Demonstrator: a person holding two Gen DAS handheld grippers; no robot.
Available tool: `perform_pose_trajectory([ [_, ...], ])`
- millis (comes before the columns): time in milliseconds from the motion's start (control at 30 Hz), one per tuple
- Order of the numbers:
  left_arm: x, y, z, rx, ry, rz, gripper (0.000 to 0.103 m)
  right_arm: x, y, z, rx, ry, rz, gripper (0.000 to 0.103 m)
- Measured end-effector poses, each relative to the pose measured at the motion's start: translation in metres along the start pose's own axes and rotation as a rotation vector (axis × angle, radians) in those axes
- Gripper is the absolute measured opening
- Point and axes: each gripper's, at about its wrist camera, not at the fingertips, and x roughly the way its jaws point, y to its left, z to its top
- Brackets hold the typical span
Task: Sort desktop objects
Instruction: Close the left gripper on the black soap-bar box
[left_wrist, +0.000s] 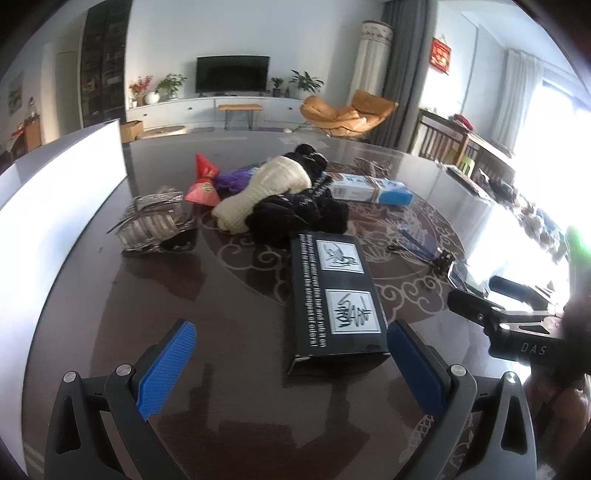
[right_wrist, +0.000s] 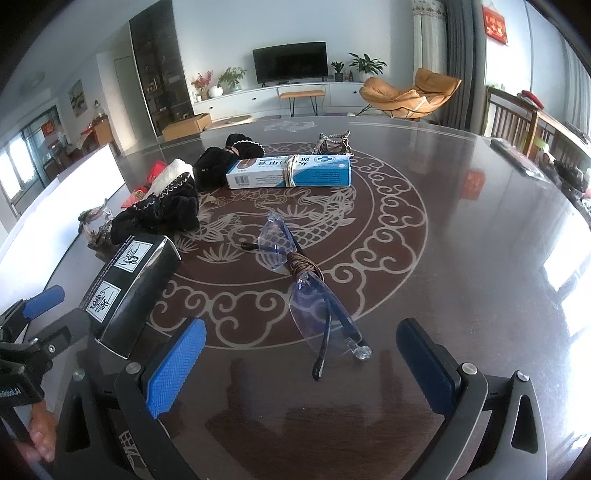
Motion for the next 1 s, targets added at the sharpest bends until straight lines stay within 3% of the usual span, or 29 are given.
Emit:
perform_pose_trajectory([
  [200, 0.020, -0.010, 0.012, 0.044, 0.067, 0.007, 0.103, 0.003, 0.004, 0.000, -0.021, 0.015, -0.013, 0.103],
  [533, 0.066, -0.036, 0.028, 0.126, 0.205, 0.069, 0.103, -0.011, -0.007, 0.000, 0.044, -0.053, -0.038, 0.103],
  [1000, 0.066, -0.036, 0.023, 0.073, 0.183, 0.109, 0.103, -0.009, -0.006, 0.001, 0.045, -0.054, -0.031, 0.103],
])
